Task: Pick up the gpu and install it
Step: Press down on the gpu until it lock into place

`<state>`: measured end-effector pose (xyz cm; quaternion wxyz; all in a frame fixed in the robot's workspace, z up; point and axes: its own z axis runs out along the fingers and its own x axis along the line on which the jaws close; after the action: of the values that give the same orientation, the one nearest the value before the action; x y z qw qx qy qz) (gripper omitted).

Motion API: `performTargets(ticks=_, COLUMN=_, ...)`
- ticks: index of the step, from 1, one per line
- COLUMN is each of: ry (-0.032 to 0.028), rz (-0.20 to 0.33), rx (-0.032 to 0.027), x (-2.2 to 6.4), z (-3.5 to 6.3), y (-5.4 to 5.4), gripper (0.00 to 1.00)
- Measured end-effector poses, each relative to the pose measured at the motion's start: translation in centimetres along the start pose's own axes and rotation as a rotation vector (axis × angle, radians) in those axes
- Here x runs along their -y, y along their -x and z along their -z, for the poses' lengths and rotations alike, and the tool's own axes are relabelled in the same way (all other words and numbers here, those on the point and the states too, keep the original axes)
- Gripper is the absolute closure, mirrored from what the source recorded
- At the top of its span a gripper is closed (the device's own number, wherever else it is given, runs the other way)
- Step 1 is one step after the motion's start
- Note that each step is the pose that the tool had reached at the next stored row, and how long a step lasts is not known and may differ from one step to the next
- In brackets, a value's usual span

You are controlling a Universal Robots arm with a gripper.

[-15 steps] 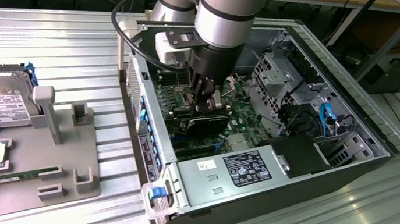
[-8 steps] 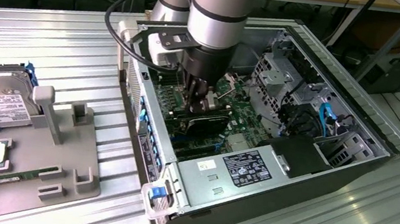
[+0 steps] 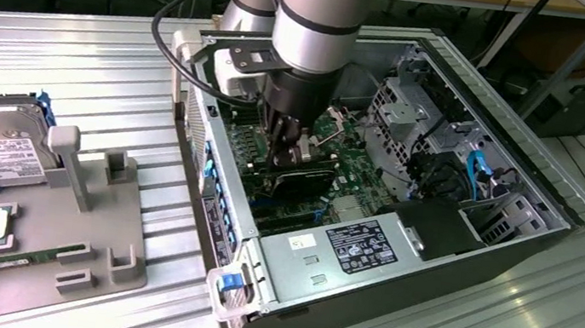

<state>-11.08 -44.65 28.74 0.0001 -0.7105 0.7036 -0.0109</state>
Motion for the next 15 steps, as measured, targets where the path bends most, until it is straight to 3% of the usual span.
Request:
performTargets(ticks=11, ry=0.0021, rz=0.0, rx=-0.0002, x=-0.2, z=-1.67, y=0.0, gripper=0.89)
performTargets(ticks=14, ry=0.0012, rz=0.0, rx=0.0016, x=-0.18, z=-1.44, y=0.0, gripper=0.89)
performTargets(ticks=15, ry=0.002, rz=0.0, rx=0.0004, x=-0.18, z=-0.82, y=0.0, gripper=0.89)
